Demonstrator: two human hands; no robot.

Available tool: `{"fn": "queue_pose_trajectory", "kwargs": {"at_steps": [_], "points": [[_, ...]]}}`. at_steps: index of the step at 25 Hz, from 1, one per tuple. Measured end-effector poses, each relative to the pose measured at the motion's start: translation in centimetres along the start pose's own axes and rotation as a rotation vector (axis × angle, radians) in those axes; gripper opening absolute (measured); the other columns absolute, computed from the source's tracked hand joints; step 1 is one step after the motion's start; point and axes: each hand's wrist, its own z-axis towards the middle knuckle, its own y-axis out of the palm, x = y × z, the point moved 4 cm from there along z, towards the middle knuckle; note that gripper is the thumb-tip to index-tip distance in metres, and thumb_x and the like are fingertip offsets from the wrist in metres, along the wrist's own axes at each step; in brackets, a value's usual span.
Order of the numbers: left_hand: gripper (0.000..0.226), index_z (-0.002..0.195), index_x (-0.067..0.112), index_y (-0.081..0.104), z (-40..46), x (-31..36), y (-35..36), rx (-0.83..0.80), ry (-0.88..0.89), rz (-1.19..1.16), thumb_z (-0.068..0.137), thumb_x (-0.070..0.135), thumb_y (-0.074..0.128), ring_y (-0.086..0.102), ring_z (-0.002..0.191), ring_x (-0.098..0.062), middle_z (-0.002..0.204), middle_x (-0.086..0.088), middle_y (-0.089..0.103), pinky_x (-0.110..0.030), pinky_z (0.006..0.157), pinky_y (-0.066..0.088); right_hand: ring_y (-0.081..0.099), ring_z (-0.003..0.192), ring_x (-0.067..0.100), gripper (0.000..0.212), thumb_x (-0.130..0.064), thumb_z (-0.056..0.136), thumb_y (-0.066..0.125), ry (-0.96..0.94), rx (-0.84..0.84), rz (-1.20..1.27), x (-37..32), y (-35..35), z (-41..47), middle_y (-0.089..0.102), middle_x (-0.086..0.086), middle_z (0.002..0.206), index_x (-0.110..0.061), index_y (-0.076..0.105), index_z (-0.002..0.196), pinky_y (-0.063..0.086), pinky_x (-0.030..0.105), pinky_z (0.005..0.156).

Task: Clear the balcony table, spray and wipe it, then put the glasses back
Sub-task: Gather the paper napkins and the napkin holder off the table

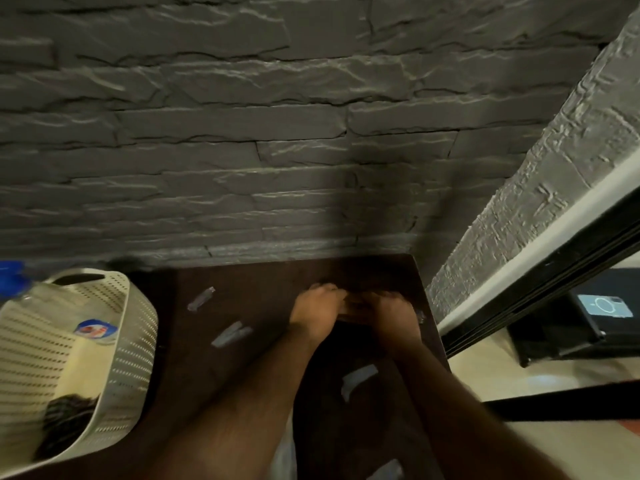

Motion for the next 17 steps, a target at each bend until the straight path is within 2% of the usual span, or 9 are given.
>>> {"fn": "queue_pose_trajectory", "kwargs": {"at_steps": [2, 6, 10, 14, 17], "points": [[0.022, 0.108, 0.033, 0.061, -2.5, -2.3, -0.1, -0.018, -0.043, 0.003, 0.094, 0.028, 0.044, 0.059, 0.1, -0.019, 0.11, 0.004, 0.062, -0.033, 0.083, 0.048, 0.065, 0.099, 0.019, 0.03, -0.029, 0.098, 0.045, -0.011, -0.031, 0.042, -3.0, 0.9, -0.9, 0.067, 0.0, 0.118, -0.031, 0.058, 0.125, 0.055, 0.036, 0.081], [0.023, 0.108, 0.031, 0.062, -8.1, -9.3, -1.2, -0.003, -0.23, -0.001, 0.098, 0.029, 0.042, 0.062, 0.093, -0.016, 0.103, 0.005, 0.067, -0.03, 0.079, 0.048, 0.067, 0.099, 0.019, 0.031, -0.029, 0.097, 0.048, -0.006, -0.036, 0.24, -9.5, 2.1, -1.1, 0.069, 0.001, 0.114, -0.027, 0.062, 0.125, 0.055, 0.034, 0.083], [0.02, 0.106, 0.034, 0.065, -12.2, -14.4, -1.8, 0.023, -0.359, -0.088, 0.095, 0.035, 0.048, 0.063, 0.092, -0.015, 0.099, 0.007, 0.07, -0.029, 0.078, 0.048, 0.06, 0.079, 0.01, 0.027, -0.026, 0.1, 0.044, -0.034, -0.128, 0.248, -12.5, 4.6, -1.4, 0.069, 0.0, 0.103, -0.025, 0.064, 0.118, 0.051, 0.025, 0.071], [0.018, 0.103, 0.034, 0.066, -13.6, -16.4, -1.5, 0.046, -0.375, -0.119, 0.092, 0.036, 0.052, 0.063, 0.092, -0.02, 0.096, 0.004, 0.071, -0.031, 0.079, 0.05, 0.066, 0.091, 0.008, 0.026, -0.023, 0.1, 0.048, -0.047, -0.094, 0.262, -13.5, 5.9, -1.7, 0.07, -0.002, 0.111, -0.026, 0.065, 0.12, 0.054, 0.023, 0.082], [0.022, 0.109, 0.035, 0.063, -14.2, -16.7, -1.0, 0.054, -0.371, -0.165, 0.091, 0.036, 0.051, 0.063, 0.096, -0.022, 0.1, 0.003, 0.07, -0.034, 0.082, 0.051, 0.067, 0.087, 0.008, 0.026, -0.023, 0.101, 0.046, -0.05, -0.081, 0.263, -13.9, 5.6, -2.0, 0.07, -0.001, 0.109, -0.025, 0.063, 0.121, 0.054, 0.021, 0.077]]}}
